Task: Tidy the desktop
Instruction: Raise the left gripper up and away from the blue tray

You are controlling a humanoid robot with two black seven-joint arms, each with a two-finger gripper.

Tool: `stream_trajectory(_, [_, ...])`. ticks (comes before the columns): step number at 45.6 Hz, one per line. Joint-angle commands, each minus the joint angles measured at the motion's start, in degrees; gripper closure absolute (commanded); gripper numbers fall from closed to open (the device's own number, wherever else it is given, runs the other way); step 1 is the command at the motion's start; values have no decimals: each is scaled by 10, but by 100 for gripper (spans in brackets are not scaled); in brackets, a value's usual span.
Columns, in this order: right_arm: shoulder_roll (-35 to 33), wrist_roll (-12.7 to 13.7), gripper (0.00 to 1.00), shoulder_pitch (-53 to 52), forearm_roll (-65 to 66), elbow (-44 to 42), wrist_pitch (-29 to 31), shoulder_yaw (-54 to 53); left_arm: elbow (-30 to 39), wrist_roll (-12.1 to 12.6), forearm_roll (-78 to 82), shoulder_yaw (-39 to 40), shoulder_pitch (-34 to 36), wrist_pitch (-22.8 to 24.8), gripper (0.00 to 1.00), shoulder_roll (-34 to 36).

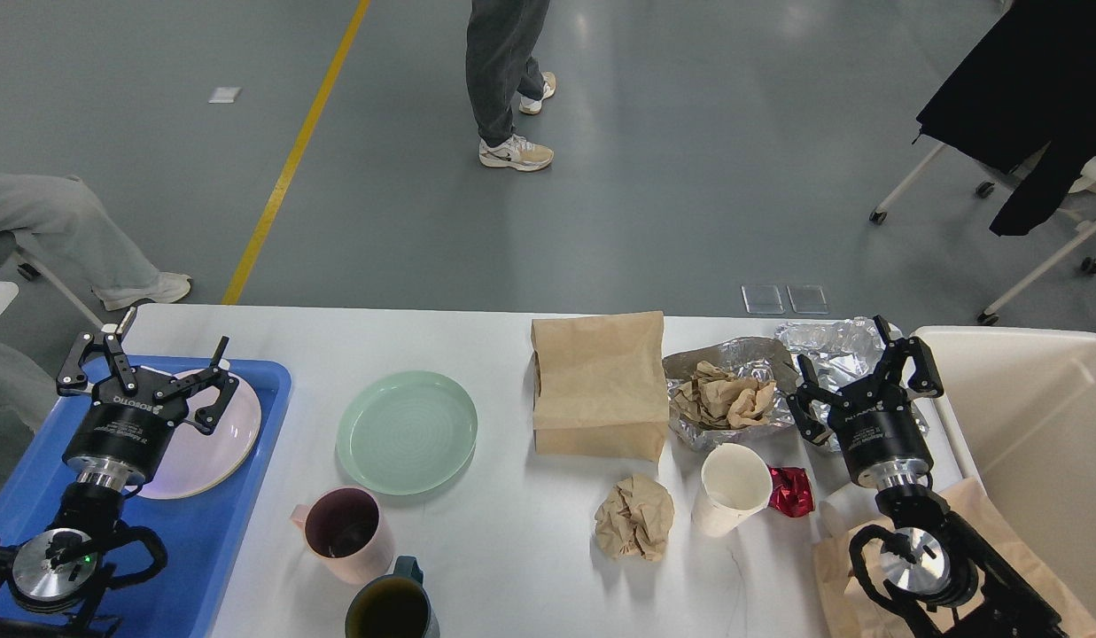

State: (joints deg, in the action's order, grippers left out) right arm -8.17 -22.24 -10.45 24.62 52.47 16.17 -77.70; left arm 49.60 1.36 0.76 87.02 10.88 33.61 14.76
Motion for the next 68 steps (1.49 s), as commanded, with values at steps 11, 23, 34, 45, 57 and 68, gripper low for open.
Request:
stream_trajectory(11, [0, 0, 0, 0, 0, 0, 0, 0, -28, 7, -4, -304, 121, 9, 3, 200])
stream_trajectory(23, [0, 0, 0, 0, 0, 0, 0, 0, -64, 10, -3, -829, 425, 4, 3, 273])
stream_trajectory(34, [0, 0, 0, 1, 0, 0, 0, 0, -54, 2, -1, -1295, 690, 14, 3, 258])
stream_trajectory(45, [0, 0, 0, 1, 0, 0, 0, 0, -26, 3, -4, -1470, 810, 20, 3, 147])
stream_trajectory(57, [0, 0, 0, 1, 0, 0, 0, 0, 115, 7, -4, -1675, 980, 20, 3, 33])
stream_trajectory(68, [0, 0, 0, 1, 0, 0, 0, 0, 197, 1, -5, -1732, 1120, 20, 3, 18])
